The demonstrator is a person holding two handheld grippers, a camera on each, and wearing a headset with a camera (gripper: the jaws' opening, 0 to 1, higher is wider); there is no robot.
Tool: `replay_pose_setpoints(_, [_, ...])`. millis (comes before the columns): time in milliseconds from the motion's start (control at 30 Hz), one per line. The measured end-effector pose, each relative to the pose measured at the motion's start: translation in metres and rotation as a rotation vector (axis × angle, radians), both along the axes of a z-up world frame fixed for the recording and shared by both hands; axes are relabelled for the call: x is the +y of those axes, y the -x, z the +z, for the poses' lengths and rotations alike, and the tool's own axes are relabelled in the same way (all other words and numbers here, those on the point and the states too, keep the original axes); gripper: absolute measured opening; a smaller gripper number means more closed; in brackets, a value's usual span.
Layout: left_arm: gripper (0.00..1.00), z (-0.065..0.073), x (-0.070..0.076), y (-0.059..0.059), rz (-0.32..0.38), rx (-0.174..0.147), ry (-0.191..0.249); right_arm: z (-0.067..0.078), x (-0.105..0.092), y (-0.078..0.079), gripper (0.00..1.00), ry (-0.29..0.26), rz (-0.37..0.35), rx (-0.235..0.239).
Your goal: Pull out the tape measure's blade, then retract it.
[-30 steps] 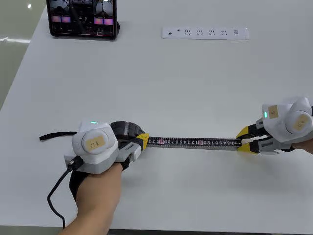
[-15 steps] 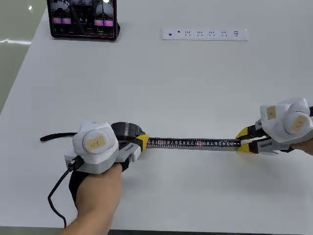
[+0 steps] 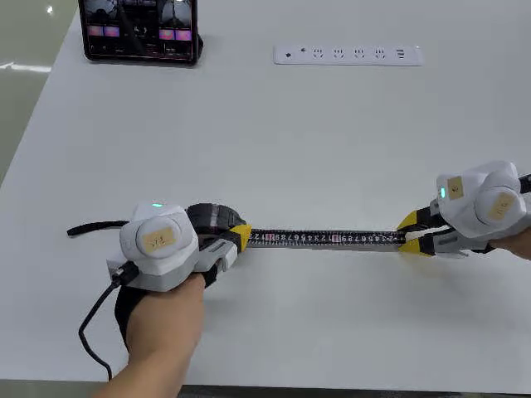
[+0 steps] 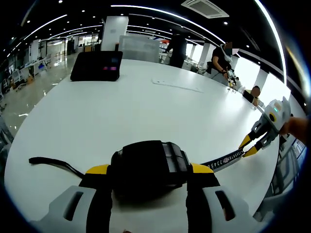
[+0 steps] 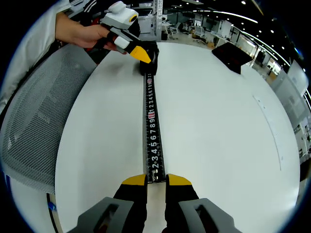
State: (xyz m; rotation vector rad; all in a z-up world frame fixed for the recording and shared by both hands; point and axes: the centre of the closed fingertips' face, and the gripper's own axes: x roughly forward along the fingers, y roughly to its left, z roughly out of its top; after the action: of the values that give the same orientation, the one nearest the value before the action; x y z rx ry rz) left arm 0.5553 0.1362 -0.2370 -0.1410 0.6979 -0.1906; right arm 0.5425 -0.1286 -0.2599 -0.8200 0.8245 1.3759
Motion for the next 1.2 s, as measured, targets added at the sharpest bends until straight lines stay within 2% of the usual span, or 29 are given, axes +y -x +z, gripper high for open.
replay_pose_setpoints(500, [0.57, 0.000, 0.000, 0.000, 0.000, 0.004, 0.030, 0.002, 0.021, -0.003, 0.10, -0.032, 0.005, 0.007])
replay_pose_setpoints(1200, [0.58, 0.001, -0.001, -0.001, -0.004, 0.006, 0.046, 0.002, 0.057, -0.005, 0.10, -0.074, 0.018, 0.018])
